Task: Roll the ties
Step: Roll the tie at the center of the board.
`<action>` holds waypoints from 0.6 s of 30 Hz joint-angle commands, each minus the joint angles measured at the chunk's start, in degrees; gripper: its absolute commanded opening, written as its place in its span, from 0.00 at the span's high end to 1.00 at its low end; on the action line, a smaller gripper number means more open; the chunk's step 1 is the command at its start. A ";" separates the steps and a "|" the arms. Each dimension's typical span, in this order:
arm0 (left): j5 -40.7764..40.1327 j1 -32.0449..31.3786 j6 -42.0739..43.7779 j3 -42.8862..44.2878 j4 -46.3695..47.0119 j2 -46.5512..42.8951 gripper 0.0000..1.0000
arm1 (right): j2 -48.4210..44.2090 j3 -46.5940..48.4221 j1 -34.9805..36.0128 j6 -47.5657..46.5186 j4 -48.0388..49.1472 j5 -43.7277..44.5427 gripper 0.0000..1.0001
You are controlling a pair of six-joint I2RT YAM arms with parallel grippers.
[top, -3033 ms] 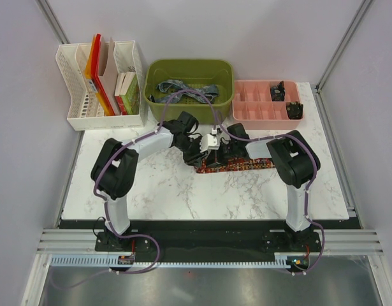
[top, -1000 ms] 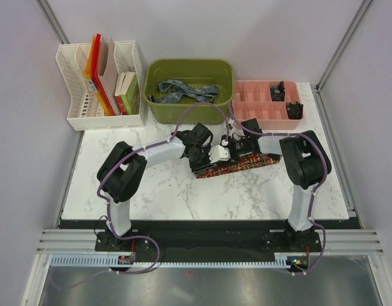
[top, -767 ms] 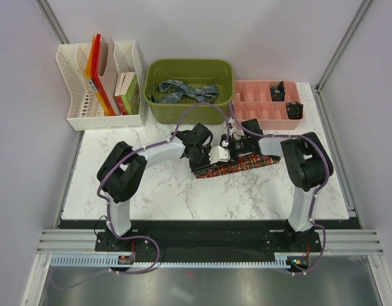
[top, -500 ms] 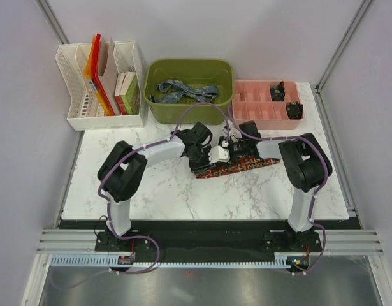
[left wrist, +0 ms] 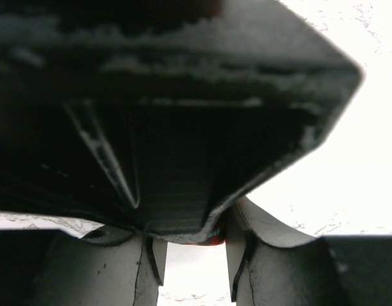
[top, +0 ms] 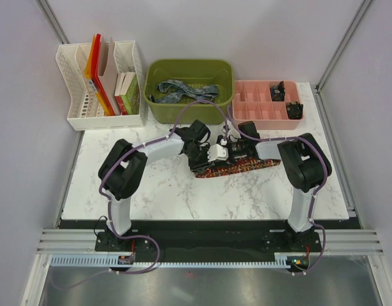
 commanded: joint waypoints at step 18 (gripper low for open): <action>-1.85 3.84 7.06 -1.23 -3.84 0.79 0.46 | 2.38 3.61 0.32 -11.29 -10.93 8.17 1.00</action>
